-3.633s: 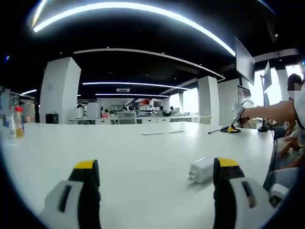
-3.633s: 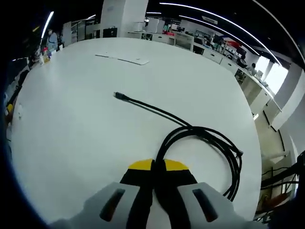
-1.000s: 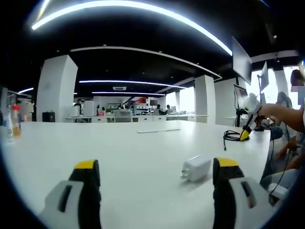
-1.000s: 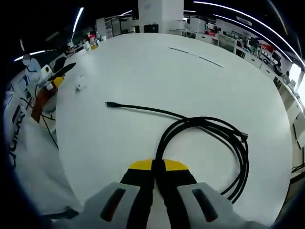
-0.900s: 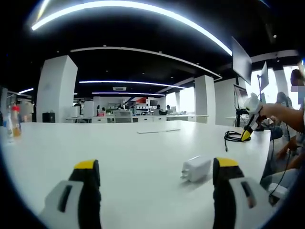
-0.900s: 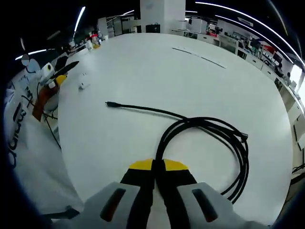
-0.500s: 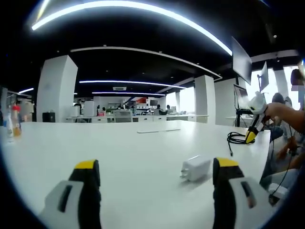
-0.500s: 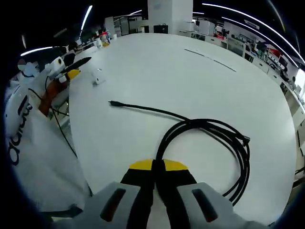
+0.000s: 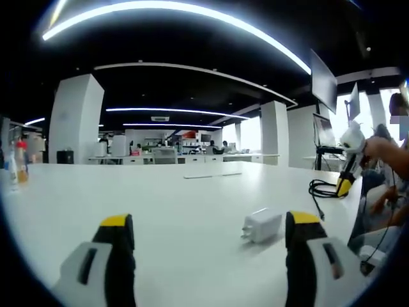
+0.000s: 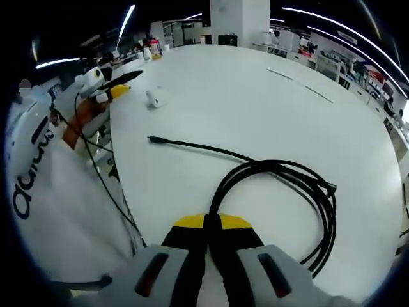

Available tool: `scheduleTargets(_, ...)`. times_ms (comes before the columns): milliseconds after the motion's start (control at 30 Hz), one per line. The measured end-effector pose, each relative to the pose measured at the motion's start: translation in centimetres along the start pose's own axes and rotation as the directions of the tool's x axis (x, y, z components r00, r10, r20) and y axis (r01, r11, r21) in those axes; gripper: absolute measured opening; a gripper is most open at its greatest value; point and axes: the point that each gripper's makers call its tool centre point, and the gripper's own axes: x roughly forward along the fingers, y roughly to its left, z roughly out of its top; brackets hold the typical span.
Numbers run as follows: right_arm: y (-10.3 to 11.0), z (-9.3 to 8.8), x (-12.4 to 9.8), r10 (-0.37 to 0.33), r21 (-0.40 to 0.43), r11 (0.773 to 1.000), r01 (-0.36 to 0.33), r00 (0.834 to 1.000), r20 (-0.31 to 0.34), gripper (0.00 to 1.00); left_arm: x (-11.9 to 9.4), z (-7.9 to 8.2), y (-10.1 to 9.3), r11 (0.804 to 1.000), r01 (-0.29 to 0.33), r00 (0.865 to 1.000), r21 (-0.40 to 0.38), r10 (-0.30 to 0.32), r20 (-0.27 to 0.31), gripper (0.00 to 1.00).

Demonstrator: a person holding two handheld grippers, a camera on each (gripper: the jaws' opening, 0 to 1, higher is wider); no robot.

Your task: Plug the desk Type‑C cable into the charger adapter.

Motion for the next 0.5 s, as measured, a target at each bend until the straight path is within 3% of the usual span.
scheduleTargets(500,3.9,0.0,0.3,0.048,-0.027,0.998,-0.048,0.999,0.003,0.04,-0.1,0.1,-0.1,1.000,0.003,1.000,0.004,-0.003,0.003,0.98)
